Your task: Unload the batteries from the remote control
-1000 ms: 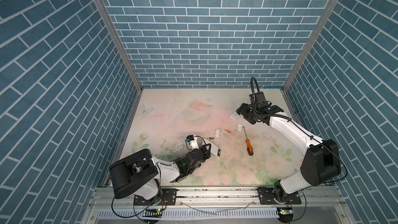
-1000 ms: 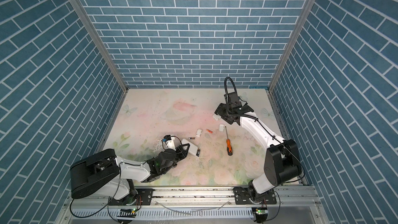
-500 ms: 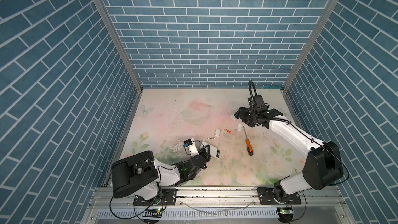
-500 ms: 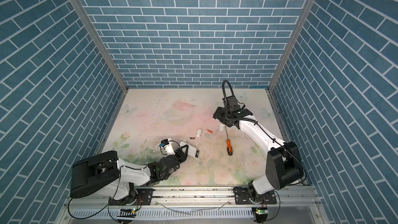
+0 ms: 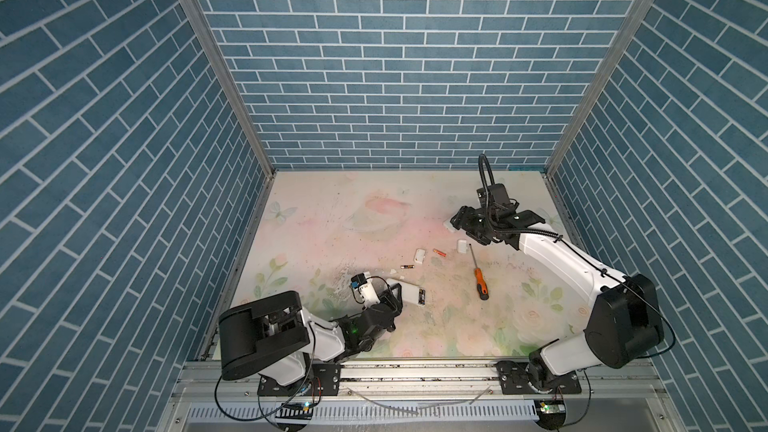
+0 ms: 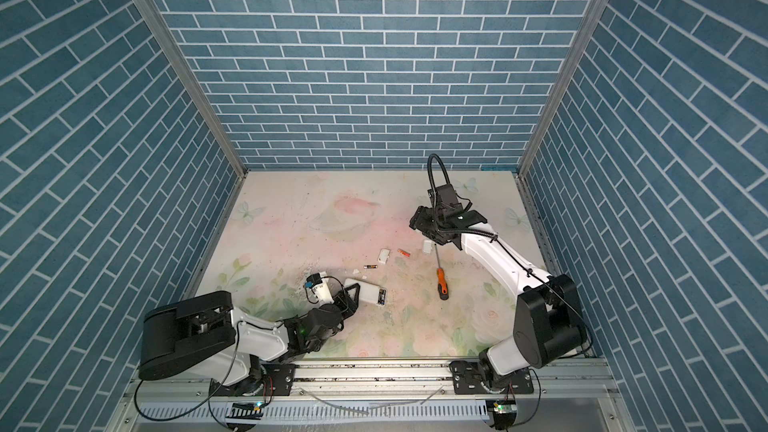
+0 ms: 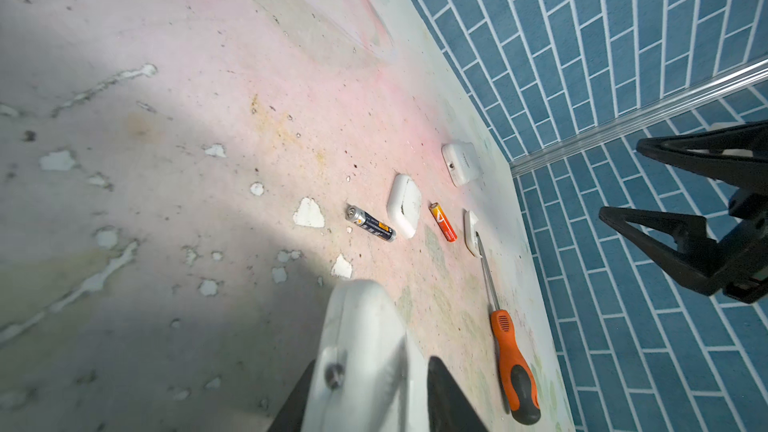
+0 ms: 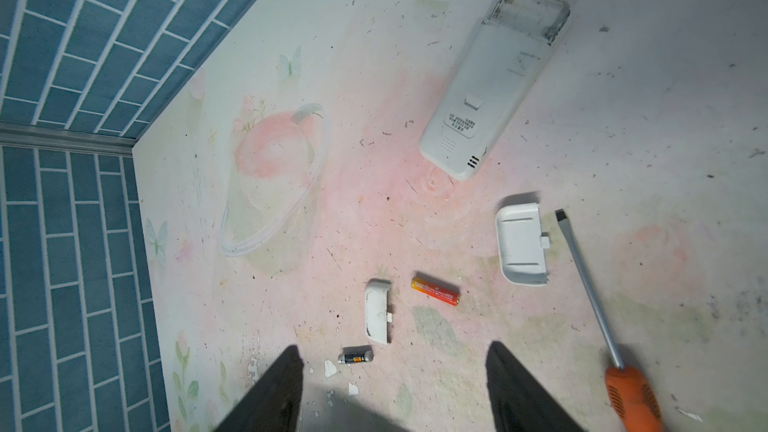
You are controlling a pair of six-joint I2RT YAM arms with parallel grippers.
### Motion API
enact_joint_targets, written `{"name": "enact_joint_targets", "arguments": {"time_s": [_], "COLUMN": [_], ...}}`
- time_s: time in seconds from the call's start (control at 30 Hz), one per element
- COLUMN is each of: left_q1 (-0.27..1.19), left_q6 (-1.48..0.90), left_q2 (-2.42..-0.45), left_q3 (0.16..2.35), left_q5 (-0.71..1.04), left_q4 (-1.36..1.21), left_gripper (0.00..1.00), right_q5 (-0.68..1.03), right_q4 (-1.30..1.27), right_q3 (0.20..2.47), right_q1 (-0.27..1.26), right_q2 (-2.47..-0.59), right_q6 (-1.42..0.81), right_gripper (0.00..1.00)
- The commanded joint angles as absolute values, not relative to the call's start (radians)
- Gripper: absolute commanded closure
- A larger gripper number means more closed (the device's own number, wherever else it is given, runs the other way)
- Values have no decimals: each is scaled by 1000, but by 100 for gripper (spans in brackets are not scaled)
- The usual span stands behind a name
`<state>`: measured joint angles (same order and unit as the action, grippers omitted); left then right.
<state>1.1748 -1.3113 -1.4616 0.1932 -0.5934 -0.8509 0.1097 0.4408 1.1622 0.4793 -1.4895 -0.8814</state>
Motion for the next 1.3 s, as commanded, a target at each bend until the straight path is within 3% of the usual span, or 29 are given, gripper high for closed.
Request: {"name": "enact_joint_targets", "arguments": {"time_s": [0.0, 0.2, 0.6, 0.8, 1.03, 1.27], "left_q1": [1185, 1185, 1184, 1163, 990, 852], "left_q6": [-1342, -1354, -1368, -1274, -1108, -960], "left_q2": [-1386, -1263, -1238, -1055, -901, -1001], "left_q3": [198, 204, 166, 265, 367, 504], "left_q5": [-632, -664, -666, -635, -430, -228], "left_q4": [-665, -474, -482, -187, 0, -4], "left_gripper": [55, 52, 51, 48, 47, 47], "right_q5": [100, 94, 94, 5, -75, -125], "right_q4": [447, 436, 452, 665, 859, 890], "right_q3": [1136, 1134, 1115, 1068, 930, 925], "right_q1": [486, 492, 504, 524, 573, 607], "right_q2": [-1462, -1461, -1442, -1335, -1240, -1368], "right_q6": [-854, -863, -859, -773, -742, -702], "right_gripper": [30, 30, 30, 32, 39, 37]}}
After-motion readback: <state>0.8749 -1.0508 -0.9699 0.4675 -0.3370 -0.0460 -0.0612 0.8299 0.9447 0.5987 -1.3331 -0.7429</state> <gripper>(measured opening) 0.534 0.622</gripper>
